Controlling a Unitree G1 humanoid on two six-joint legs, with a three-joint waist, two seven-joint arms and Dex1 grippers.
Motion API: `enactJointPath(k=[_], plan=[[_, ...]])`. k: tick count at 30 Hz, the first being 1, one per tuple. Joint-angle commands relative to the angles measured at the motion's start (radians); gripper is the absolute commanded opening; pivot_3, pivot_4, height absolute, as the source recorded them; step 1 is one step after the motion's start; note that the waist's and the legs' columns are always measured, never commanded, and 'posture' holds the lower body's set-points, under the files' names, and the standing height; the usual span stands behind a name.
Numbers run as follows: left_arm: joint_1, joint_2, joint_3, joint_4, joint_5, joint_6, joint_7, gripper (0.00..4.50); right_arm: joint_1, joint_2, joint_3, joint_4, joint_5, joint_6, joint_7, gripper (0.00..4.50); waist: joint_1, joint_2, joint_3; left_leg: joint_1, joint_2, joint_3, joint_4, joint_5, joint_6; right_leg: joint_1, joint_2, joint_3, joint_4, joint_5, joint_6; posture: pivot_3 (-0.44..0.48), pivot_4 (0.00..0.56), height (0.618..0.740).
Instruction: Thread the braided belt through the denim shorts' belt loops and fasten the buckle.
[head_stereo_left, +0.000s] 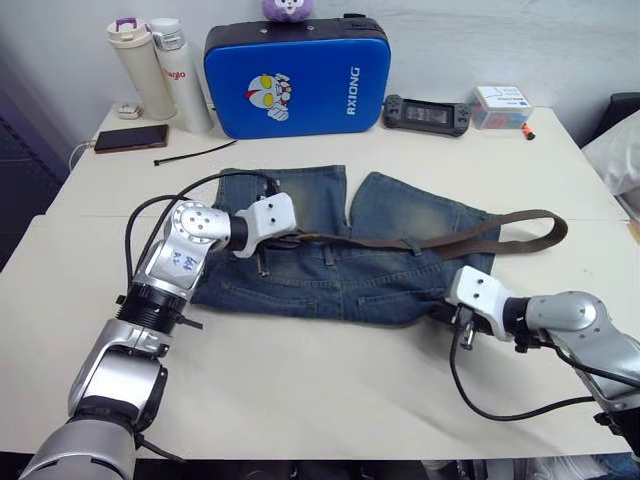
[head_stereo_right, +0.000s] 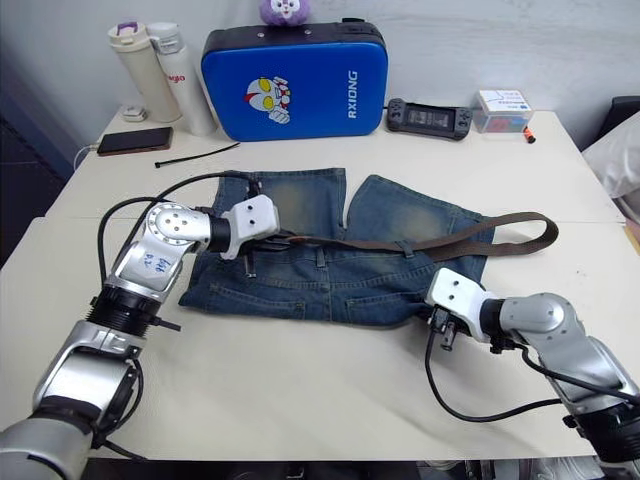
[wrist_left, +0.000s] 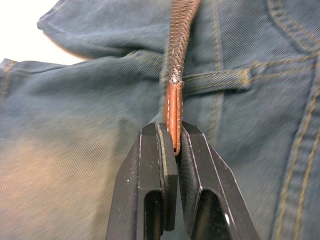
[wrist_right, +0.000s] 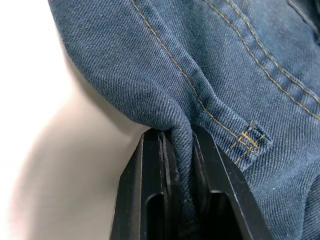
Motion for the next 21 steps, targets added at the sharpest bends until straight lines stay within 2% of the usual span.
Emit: enactJointPath(k=[1, 5, 6, 11, 15, 17, 21], plan=[[-0.007, -0.030, 0.008, -0.071, -0.008, 0.022, 0.030, 0.00, -0.018, -0.011, -0.085, -0.007, 0.087, 0.048, 0.060, 2.33, -0.002, 0.000, 0.000, 0.000, 0.000, 0.000, 0.000, 0.000, 0.000, 0.000, 0.000, 0.000, 0.000, 0.000, 0.000, 0.000, 0.150, 0.725], [-0.001, -0.043, 0.015, -0.091, 0.006, 0.014, 0.063, 0.00, -0.021, 0.011, -0.213, -0.090, 0.291, 0.222, 0.082, 4.23, -0.006, 0.000, 0.000, 0.000, 0.001, 0.001, 0.000, 0.000, 0.000, -0.001, 0.000, 0.000, 0.000, 0.000, 0.000, 0.000, 0.150, 0.725], [0.001, -0.048, 0.018, -0.093, 0.009, 0.011, 0.078, 0.00, -0.027, 0.029, -0.253, -0.116, 0.350, 0.263, 0.067, 4.38, -0.006, 0.000, 0.000, 0.000, 0.002, 0.001, 0.000, 0.000, 0.000, -0.001, 0.000, 0.000, 0.000, 0.000, 0.000, 0.000, 0.150, 0.725], [-0.003, -0.088, 0.029, -0.102, 0.024, -0.037, 0.171, 0.00, -0.080, 0.182, -0.366, -0.203, 0.637, 0.531, -0.142, 4.38, -0.006, 0.000, 0.000, 0.000, 0.002, 0.000, 0.000, 0.000, 0.000, 0.000, -0.003, 0.000, 0.000, 0.000, 0.000, 0.000, 0.150, 0.725], [-0.014, -0.131, 0.031, -0.103, 0.047, -0.093, 0.260, 0.00, -0.161, 0.475, -0.418, -0.144, 0.829, 0.697, -0.533, 4.38, -0.008, 0.000, 0.000, 0.000, 0.002, -0.001, -0.001, 0.000, -0.001, 0.000, -0.005, 0.001, 0.000, 0.000, 0.000, 0.000, 0.150, 0.725], [-0.006, -0.154, 0.030, -0.110, 0.048, -0.097, 0.286, 0.00, -0.179, 0.612, -0.438, -0.118, 0.931, 0.725, -0.700, 4.38, -0.007, 0.001, 0.000, 0.000, 0.001, -0.001, -0.001, 0.000, -0.001, -0.001, -0.005, 0.001, 0.001, 0.000, 0.000, 0.000, 0.150, 0.725], [0.001, -0.171, 0.021, -0.105, 0.072, -0.123, 0.324, 0.00, -0.221, 0.766, -0.491, -0.067, 1.105, 0.684, -0.963, 4.38, -0.012, 0.001, 0.000, 0.000, 0.001, 0.000, -0.002, 0.000, -0.001, -0.002, -0.004, 0.000, 0.001, 0.000, 0.000, 0.000, 0.150, 0.725]])
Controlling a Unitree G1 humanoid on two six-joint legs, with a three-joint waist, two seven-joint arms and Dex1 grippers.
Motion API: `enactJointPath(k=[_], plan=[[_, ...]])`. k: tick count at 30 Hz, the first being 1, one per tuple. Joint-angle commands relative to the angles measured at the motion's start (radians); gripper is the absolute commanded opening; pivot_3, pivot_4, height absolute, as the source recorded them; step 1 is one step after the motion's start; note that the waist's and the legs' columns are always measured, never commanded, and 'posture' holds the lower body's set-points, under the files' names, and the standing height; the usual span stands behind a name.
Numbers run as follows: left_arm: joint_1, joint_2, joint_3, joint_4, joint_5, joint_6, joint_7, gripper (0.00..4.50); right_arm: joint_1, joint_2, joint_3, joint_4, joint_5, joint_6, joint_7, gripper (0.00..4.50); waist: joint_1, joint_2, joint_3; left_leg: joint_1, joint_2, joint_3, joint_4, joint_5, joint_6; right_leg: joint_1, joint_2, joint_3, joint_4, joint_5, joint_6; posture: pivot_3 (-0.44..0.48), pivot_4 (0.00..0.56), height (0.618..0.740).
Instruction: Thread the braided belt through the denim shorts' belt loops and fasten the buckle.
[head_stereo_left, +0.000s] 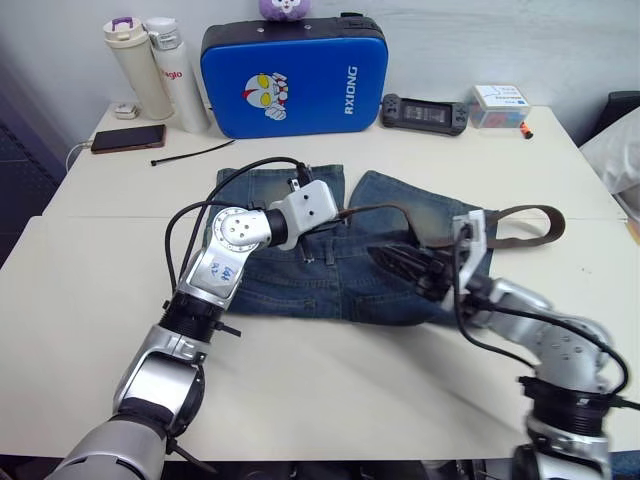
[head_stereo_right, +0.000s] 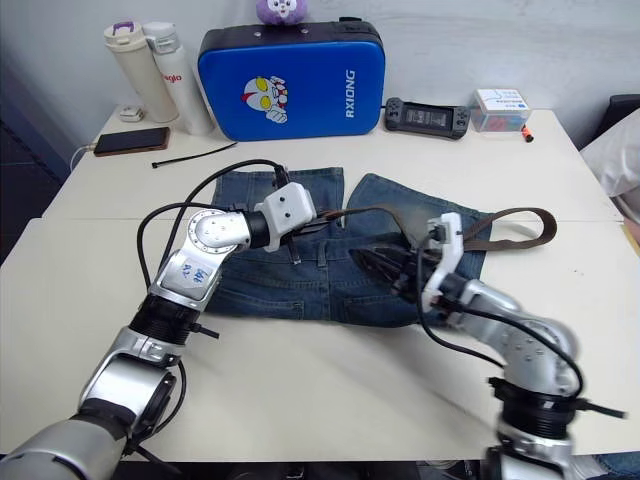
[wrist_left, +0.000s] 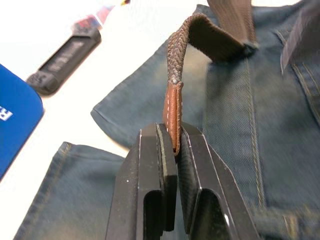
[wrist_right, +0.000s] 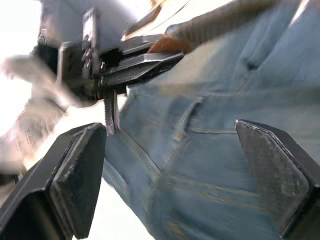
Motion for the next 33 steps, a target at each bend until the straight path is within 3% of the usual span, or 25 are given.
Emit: enactJointPath(k=[1, 4, 10, 22, 25, 32, 33], plan=[[-0.002, -0.010, 0.003, -0.033, 0.024, -0.045, 0.048, 0.00, -0.049, 0.084, -0.080, 0.025, 0.175, -0.065, -0.229, 4.38, -0.005, 0.000, 0.000, 0.000, 0.000, 0.000, 0.000, 0.000, 0.000, 0.000, 0.000, 0.000, 0.000, 0.000, 0.000, 0.000, 0.150, 0.725], [0.000, -0.024, -0.008, -0.028, 0.042, -0.070, 0.074, 0.00, -0.075, 0.133, -0.111, 0.061, 0.276, -0.137, -0.348, 4.38, -0.008, 0.000, 0.000, 0.000, 0.000, 0.001, 0.000, 0.000, 0.000, 0.000, 0.001, -0.001, 0.000, 0.000, 0.000, 0.000, 0.150, 0.725], [0.000, -0.009, -0.040, -0.020, 0.120, -0.166, 0.123, 0.00, -0.108, 0.142, -0.088, 0.080, 0.364, -0.230, -0.449, 4.38, -0.026, 0.000, 0.000, 0.000, 0.000, 0.001, -0.002, 0.000, 0.000, -0.001, 0.001, 0.001, 0.000, 0.000, 0.000, 0.000, 0.150, 0.725], [0.004, 0.008, -0.076, -0.010, 0.227, -0.299, 0.177, 0.00, -0.169, 0.148, -0.020, 0.138, 0.369, -0.342, -0.475, 4.38, -0.027, 0.000, 0.000, 0.000, 0.001, 0.003, -0.003, 0.000, 0.001, -0.002, 0.000, 0.003, 0.000, 0.000, 0.000, 0.000, 0.150, 0.725], [0.005, 0.010, -0.063, -0.017, 0.219, -0.315, 0.185, 0.00, -0.178, 0.155, -0.033, 0.164, 0.362, -0.382, -0.482, 3.54, -0.027, 0.000, 0.000, 0.000, 0.001, 0.003, -0.003, 0.000, 0.001, -0.002, 0.000, 0.003, 0.000, 0.000, 0.000, 0.000, 0.150, 0.725], [0.010, 0.020, -0.056, -0.018, 0.220, -0.314, 0.189, 0.00, -0.179, 0.156, -0.028, 0.179, 0.363, -0.424, -0.486, 0.05, -0.031, 0.000, 0.000, 0.000, 0.001, 0.003, -0.003, 0.000, 0.001, -0.002, 0.000, 0.003, 0.000, 0.000, 0.000, 0.000, 0.150, 0.725], [0.011, 0.021, -0.056, -0.018, 0.220, -0.314, 0.189, 0.00, -0.179, 0.156, -0.027, 0.180, 0.364, -0.425, -0.486, 0.02, -0.031, 0.000, 0.000, 0.000, 0.001, 0.003, -0.003, 0.000, 0.001, -0.002, 0.000, 0.003, 0.000, 0.000, 0.000, 0.000, 0.150, 0.725]])
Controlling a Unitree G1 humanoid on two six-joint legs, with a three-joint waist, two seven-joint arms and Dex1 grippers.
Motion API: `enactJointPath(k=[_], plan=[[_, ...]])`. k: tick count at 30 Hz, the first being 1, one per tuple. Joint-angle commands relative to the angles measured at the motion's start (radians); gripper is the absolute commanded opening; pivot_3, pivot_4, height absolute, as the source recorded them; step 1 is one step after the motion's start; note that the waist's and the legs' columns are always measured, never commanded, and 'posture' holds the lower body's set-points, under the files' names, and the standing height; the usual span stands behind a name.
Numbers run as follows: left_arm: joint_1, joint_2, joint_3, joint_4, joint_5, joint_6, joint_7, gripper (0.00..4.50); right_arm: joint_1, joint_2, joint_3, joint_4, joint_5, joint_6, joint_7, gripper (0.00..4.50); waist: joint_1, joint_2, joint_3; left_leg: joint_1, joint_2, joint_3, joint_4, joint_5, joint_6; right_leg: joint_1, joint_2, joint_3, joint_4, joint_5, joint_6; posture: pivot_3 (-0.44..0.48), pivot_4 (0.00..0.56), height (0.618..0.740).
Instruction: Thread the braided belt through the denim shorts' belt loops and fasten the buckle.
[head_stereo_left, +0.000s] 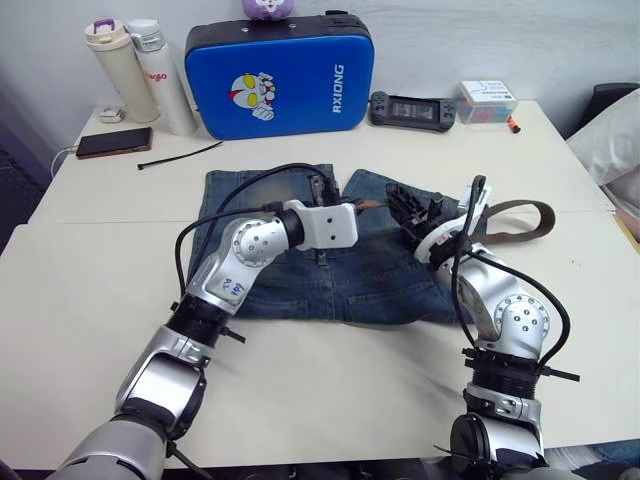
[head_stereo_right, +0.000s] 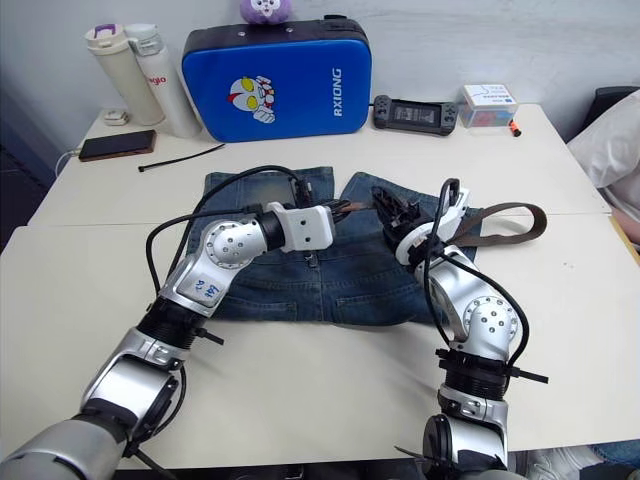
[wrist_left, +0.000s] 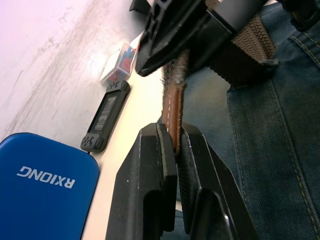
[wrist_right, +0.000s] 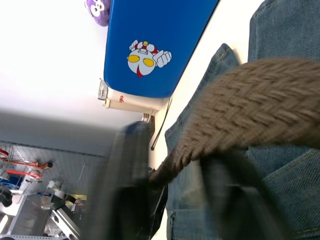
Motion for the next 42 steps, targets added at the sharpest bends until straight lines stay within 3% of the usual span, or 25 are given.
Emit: enactJointPath(k=[1, 5, 6, 9, 12, 15, 19, 24, 42], plan=[[0.005, 0.005, 0.024, -0.027, -0.018, -0.014, 0.005, 0.00, -0.015, 0.003, 0.000, -0.023, 0.011, -0.023, 0.003, 0.02, 0.000, 0.000, 0.000, 0.000, 0.000, 0.000, 0.000, 0.000, 0.000, 0.000, 0.000, 0.000, 0.000, 0.000, 0.000, 0.000, 0.150, 0.725], [0.020, -0.028, 0.080, -0.058, -0.129, 0.070, -0.028, 0.00, -0.015, -0.006, 0.011, -0.023, 0.000, -0.022, 0.009, 0.02, -0.001, 0.000, 0.000, 0.000, 0.000, 0.000, 0.000, 0.000, 0.000, 0.000, 0.000, 0.001, 0.000, 0.000, 0.000, 0.000, 0.150, 0.725], [0.025, -0.029, 0.110, -0.071, -0.180, 0.107, -0.053, 0.92, -0.014, -0.008, 0.015, -0.023, -0.006, -0.022, 0.012, 0.00, -0.002, 0.000, 0.000, 0.000, 0.000, 0.000, 0.000, 0.000, 0.000, 0.000, 0.000, 0.001, 0.000, 0.000, 0.000, 0.000, 0.150, 0.725], [0.035, -0.011, 0.175, -0.097, -0.281, 0.209, -0.110, 2.11, -0.008, -0.014, 0.026, -0.022, -0.026, -0.021, 0.020, 0.00, -0.007, 0.000, 0.000, 0.000, 0.000, -0.001, 0.000, 0.000, 0.000, 0.000, 0.000, 0.001, 0.000, 0.000, 0.000, 0.000, 0.150, 0.725], [0.079, 0.090, 0.260, -0.143, -0.402, 0.399, -0.230, 3.65, 0.013, -0.055, 0.077, -0.026, -0.130, -0.002, 0.077, 0.00, -0.019, 0.000, 0.000, 0.000, 0.000, -0.001, -0.001, 0.000, 0.000, 0.000, 0.000, 0.001, 0.000, 0.000, 0.000, 0.000, 0.150, 0.725], [0.135, 0.201, 0.312, -0.192, -0.490, 0.570, -0.325, 4.47, 0.027, -0.083, 0.121, -0.026, -0.228, -0.007, 0.150, 0.00, -0.035, 0.001, 0.000, 0.001, 0.001, 0.000, -0.004, 0.000, 0.000, -0.001, 0.000, 0.001, -0.001, 0.000, 0.000, 0.000, 0.150, 0.725], [0.218, 0.303, 0.364, -0.275, -0.579, 0.747, -0.389, 4.47, 0.040, -0.091, 0.170, -0.004, -0.319, 0.007, 0.239, 0.00, -0.041, 0.001, 0.001, 0.001, 0.000, -0.001, -0.007, 0.000, -0.001, -0.001, 0.000, 0.001, -0.001, 0.000, -0.001, 0.000, 0.150, 0.725], [0.286, 0.331, 0.400, -0.393, -0.664, 0.878, -0.385, 4.47, 0.019, -0.066, 0.194, 0.060, -0.393, 0.005, 0.314, 0.00, -0.038, 0.001, 0.001, 0.001, -0.001, -0.003, -0.007, 0.000, -0.001, 0.000, -0.001, 0.001, -0.001, 0.000, -0.001, 0.000, 0.150, 0.725], [0.459, 0.352, 0.406, -0.558, -0.723, 1.001, -0.297, 4.47, -0.073, 0.085, 0.194, 0.197, -0.550, -0.001, 0.414, 0.00, -0.044, 0.002, 0.001, 0.003, 0.000, -0.002, -0.011, 0.001, -0.003, -0.001, 0.000, 0.002, -0.001, 0.000, -0.001, 0.000, 0.150, 0.725]])
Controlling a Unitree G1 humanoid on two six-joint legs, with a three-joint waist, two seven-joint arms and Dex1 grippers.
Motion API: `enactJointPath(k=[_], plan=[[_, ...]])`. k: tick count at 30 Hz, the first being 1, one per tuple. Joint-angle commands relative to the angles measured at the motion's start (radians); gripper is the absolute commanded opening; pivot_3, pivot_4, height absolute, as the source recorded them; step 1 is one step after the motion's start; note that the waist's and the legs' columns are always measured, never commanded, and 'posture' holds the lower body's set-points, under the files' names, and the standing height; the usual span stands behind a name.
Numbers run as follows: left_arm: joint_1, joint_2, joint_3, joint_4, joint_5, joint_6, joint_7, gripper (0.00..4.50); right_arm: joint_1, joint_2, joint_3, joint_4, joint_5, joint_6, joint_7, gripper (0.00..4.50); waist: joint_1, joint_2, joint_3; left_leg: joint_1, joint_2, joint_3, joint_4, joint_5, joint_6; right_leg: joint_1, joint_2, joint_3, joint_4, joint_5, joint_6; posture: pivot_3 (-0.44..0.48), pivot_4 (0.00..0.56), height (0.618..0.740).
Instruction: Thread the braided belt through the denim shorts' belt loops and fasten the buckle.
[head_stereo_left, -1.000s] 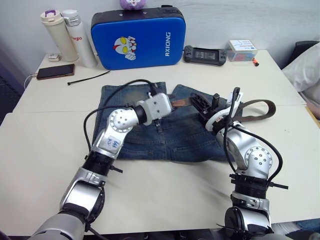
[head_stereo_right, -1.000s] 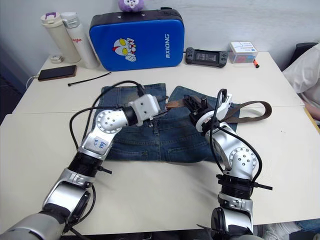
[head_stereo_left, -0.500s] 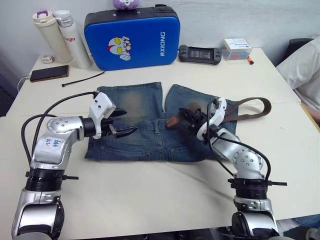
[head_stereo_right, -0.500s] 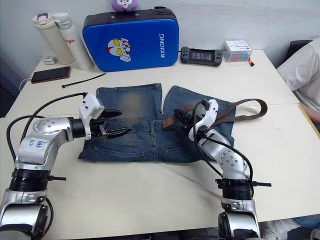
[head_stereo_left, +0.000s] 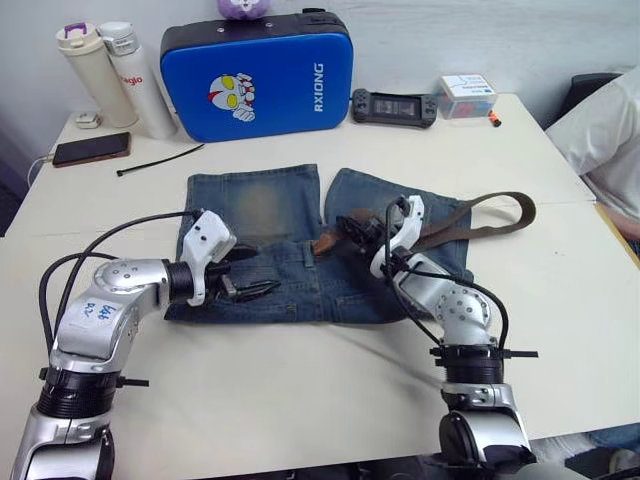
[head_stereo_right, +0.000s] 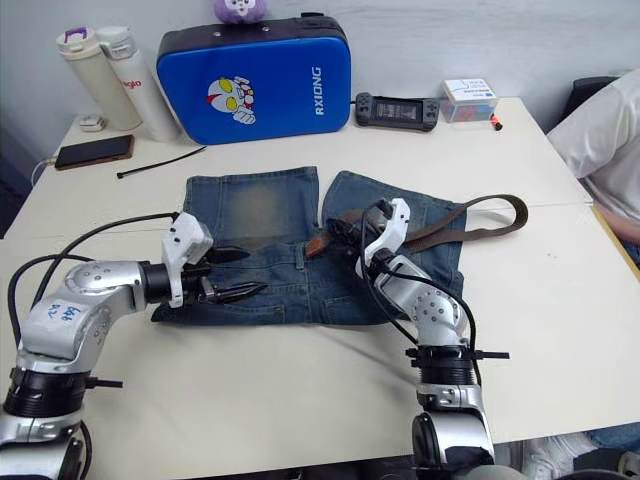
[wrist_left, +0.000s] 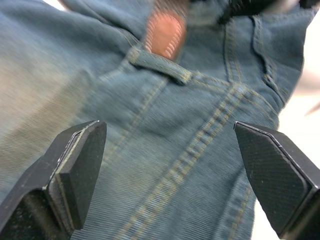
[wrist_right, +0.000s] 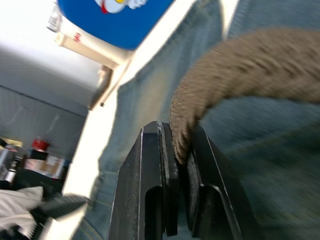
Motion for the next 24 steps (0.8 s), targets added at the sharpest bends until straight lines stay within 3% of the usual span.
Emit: enactJointPath(k=[1, 10, 16, 24], plan=[[0.025, 0.011, 0.030, -0.038, -0.009, 0.001, 0.030, 4.47, -0.030, 0.030, -0.005, 0.014, -0.015, -0.009, 0.032, 0.00, 0.000, 0.000, 0.000, 0.000, 0.000, 0.000, 0.000, 0.000, 0.000, 0.000, 0.000, 0.000, 0.000, 0.000, 0.000, 0.000, 0.150, 0.725], [0.045, 0.011, 0.045, -0.054, -0.012, -0.001, 0.088, 4.47, -0.045, 0.052, 0.025, 0.082, -0.118, 0.005, 0.090, 0.00, -0.001, 0.000, 0.000, 0.000, 0.000, 0.000, 0.000, 0.000, 0.000, 0.000, 0.000, 0.000, 0.000, 0.000, 0.000, 0.000, 0.150, 0.725], [0.082, -0.002, 0.068, -0.093, -0.025, 0.023, 0.138, 4.47, -0.028, 0.045, 0.034, 0.066, -0.178, 0.048, 0.035, 0.00, -0.002, 0.000, 0.000, 0.001, 0.000, 0.000, -0.001, 0.000, -0.001, -0.001, 0.000, 0.000, 0.001, 0.000, 0.000, 0.000, 0.150, 0.725], [0.083, -0.026, 0.050, -0.109, -0.030, 0.035, 0.174, 4.47, -0.031, 0.120, 0.042, 0.004, -0.181, 0.109, -0.016, 0.00, -0.006, 0.000, 0.000, 0.001, 0.001, 0.001, -0.001, -0.001, -0.002, -0.001, 0.000, 0.000, 0.001, 0.000, 0.000, 0.000, 0.150, 0.725]])
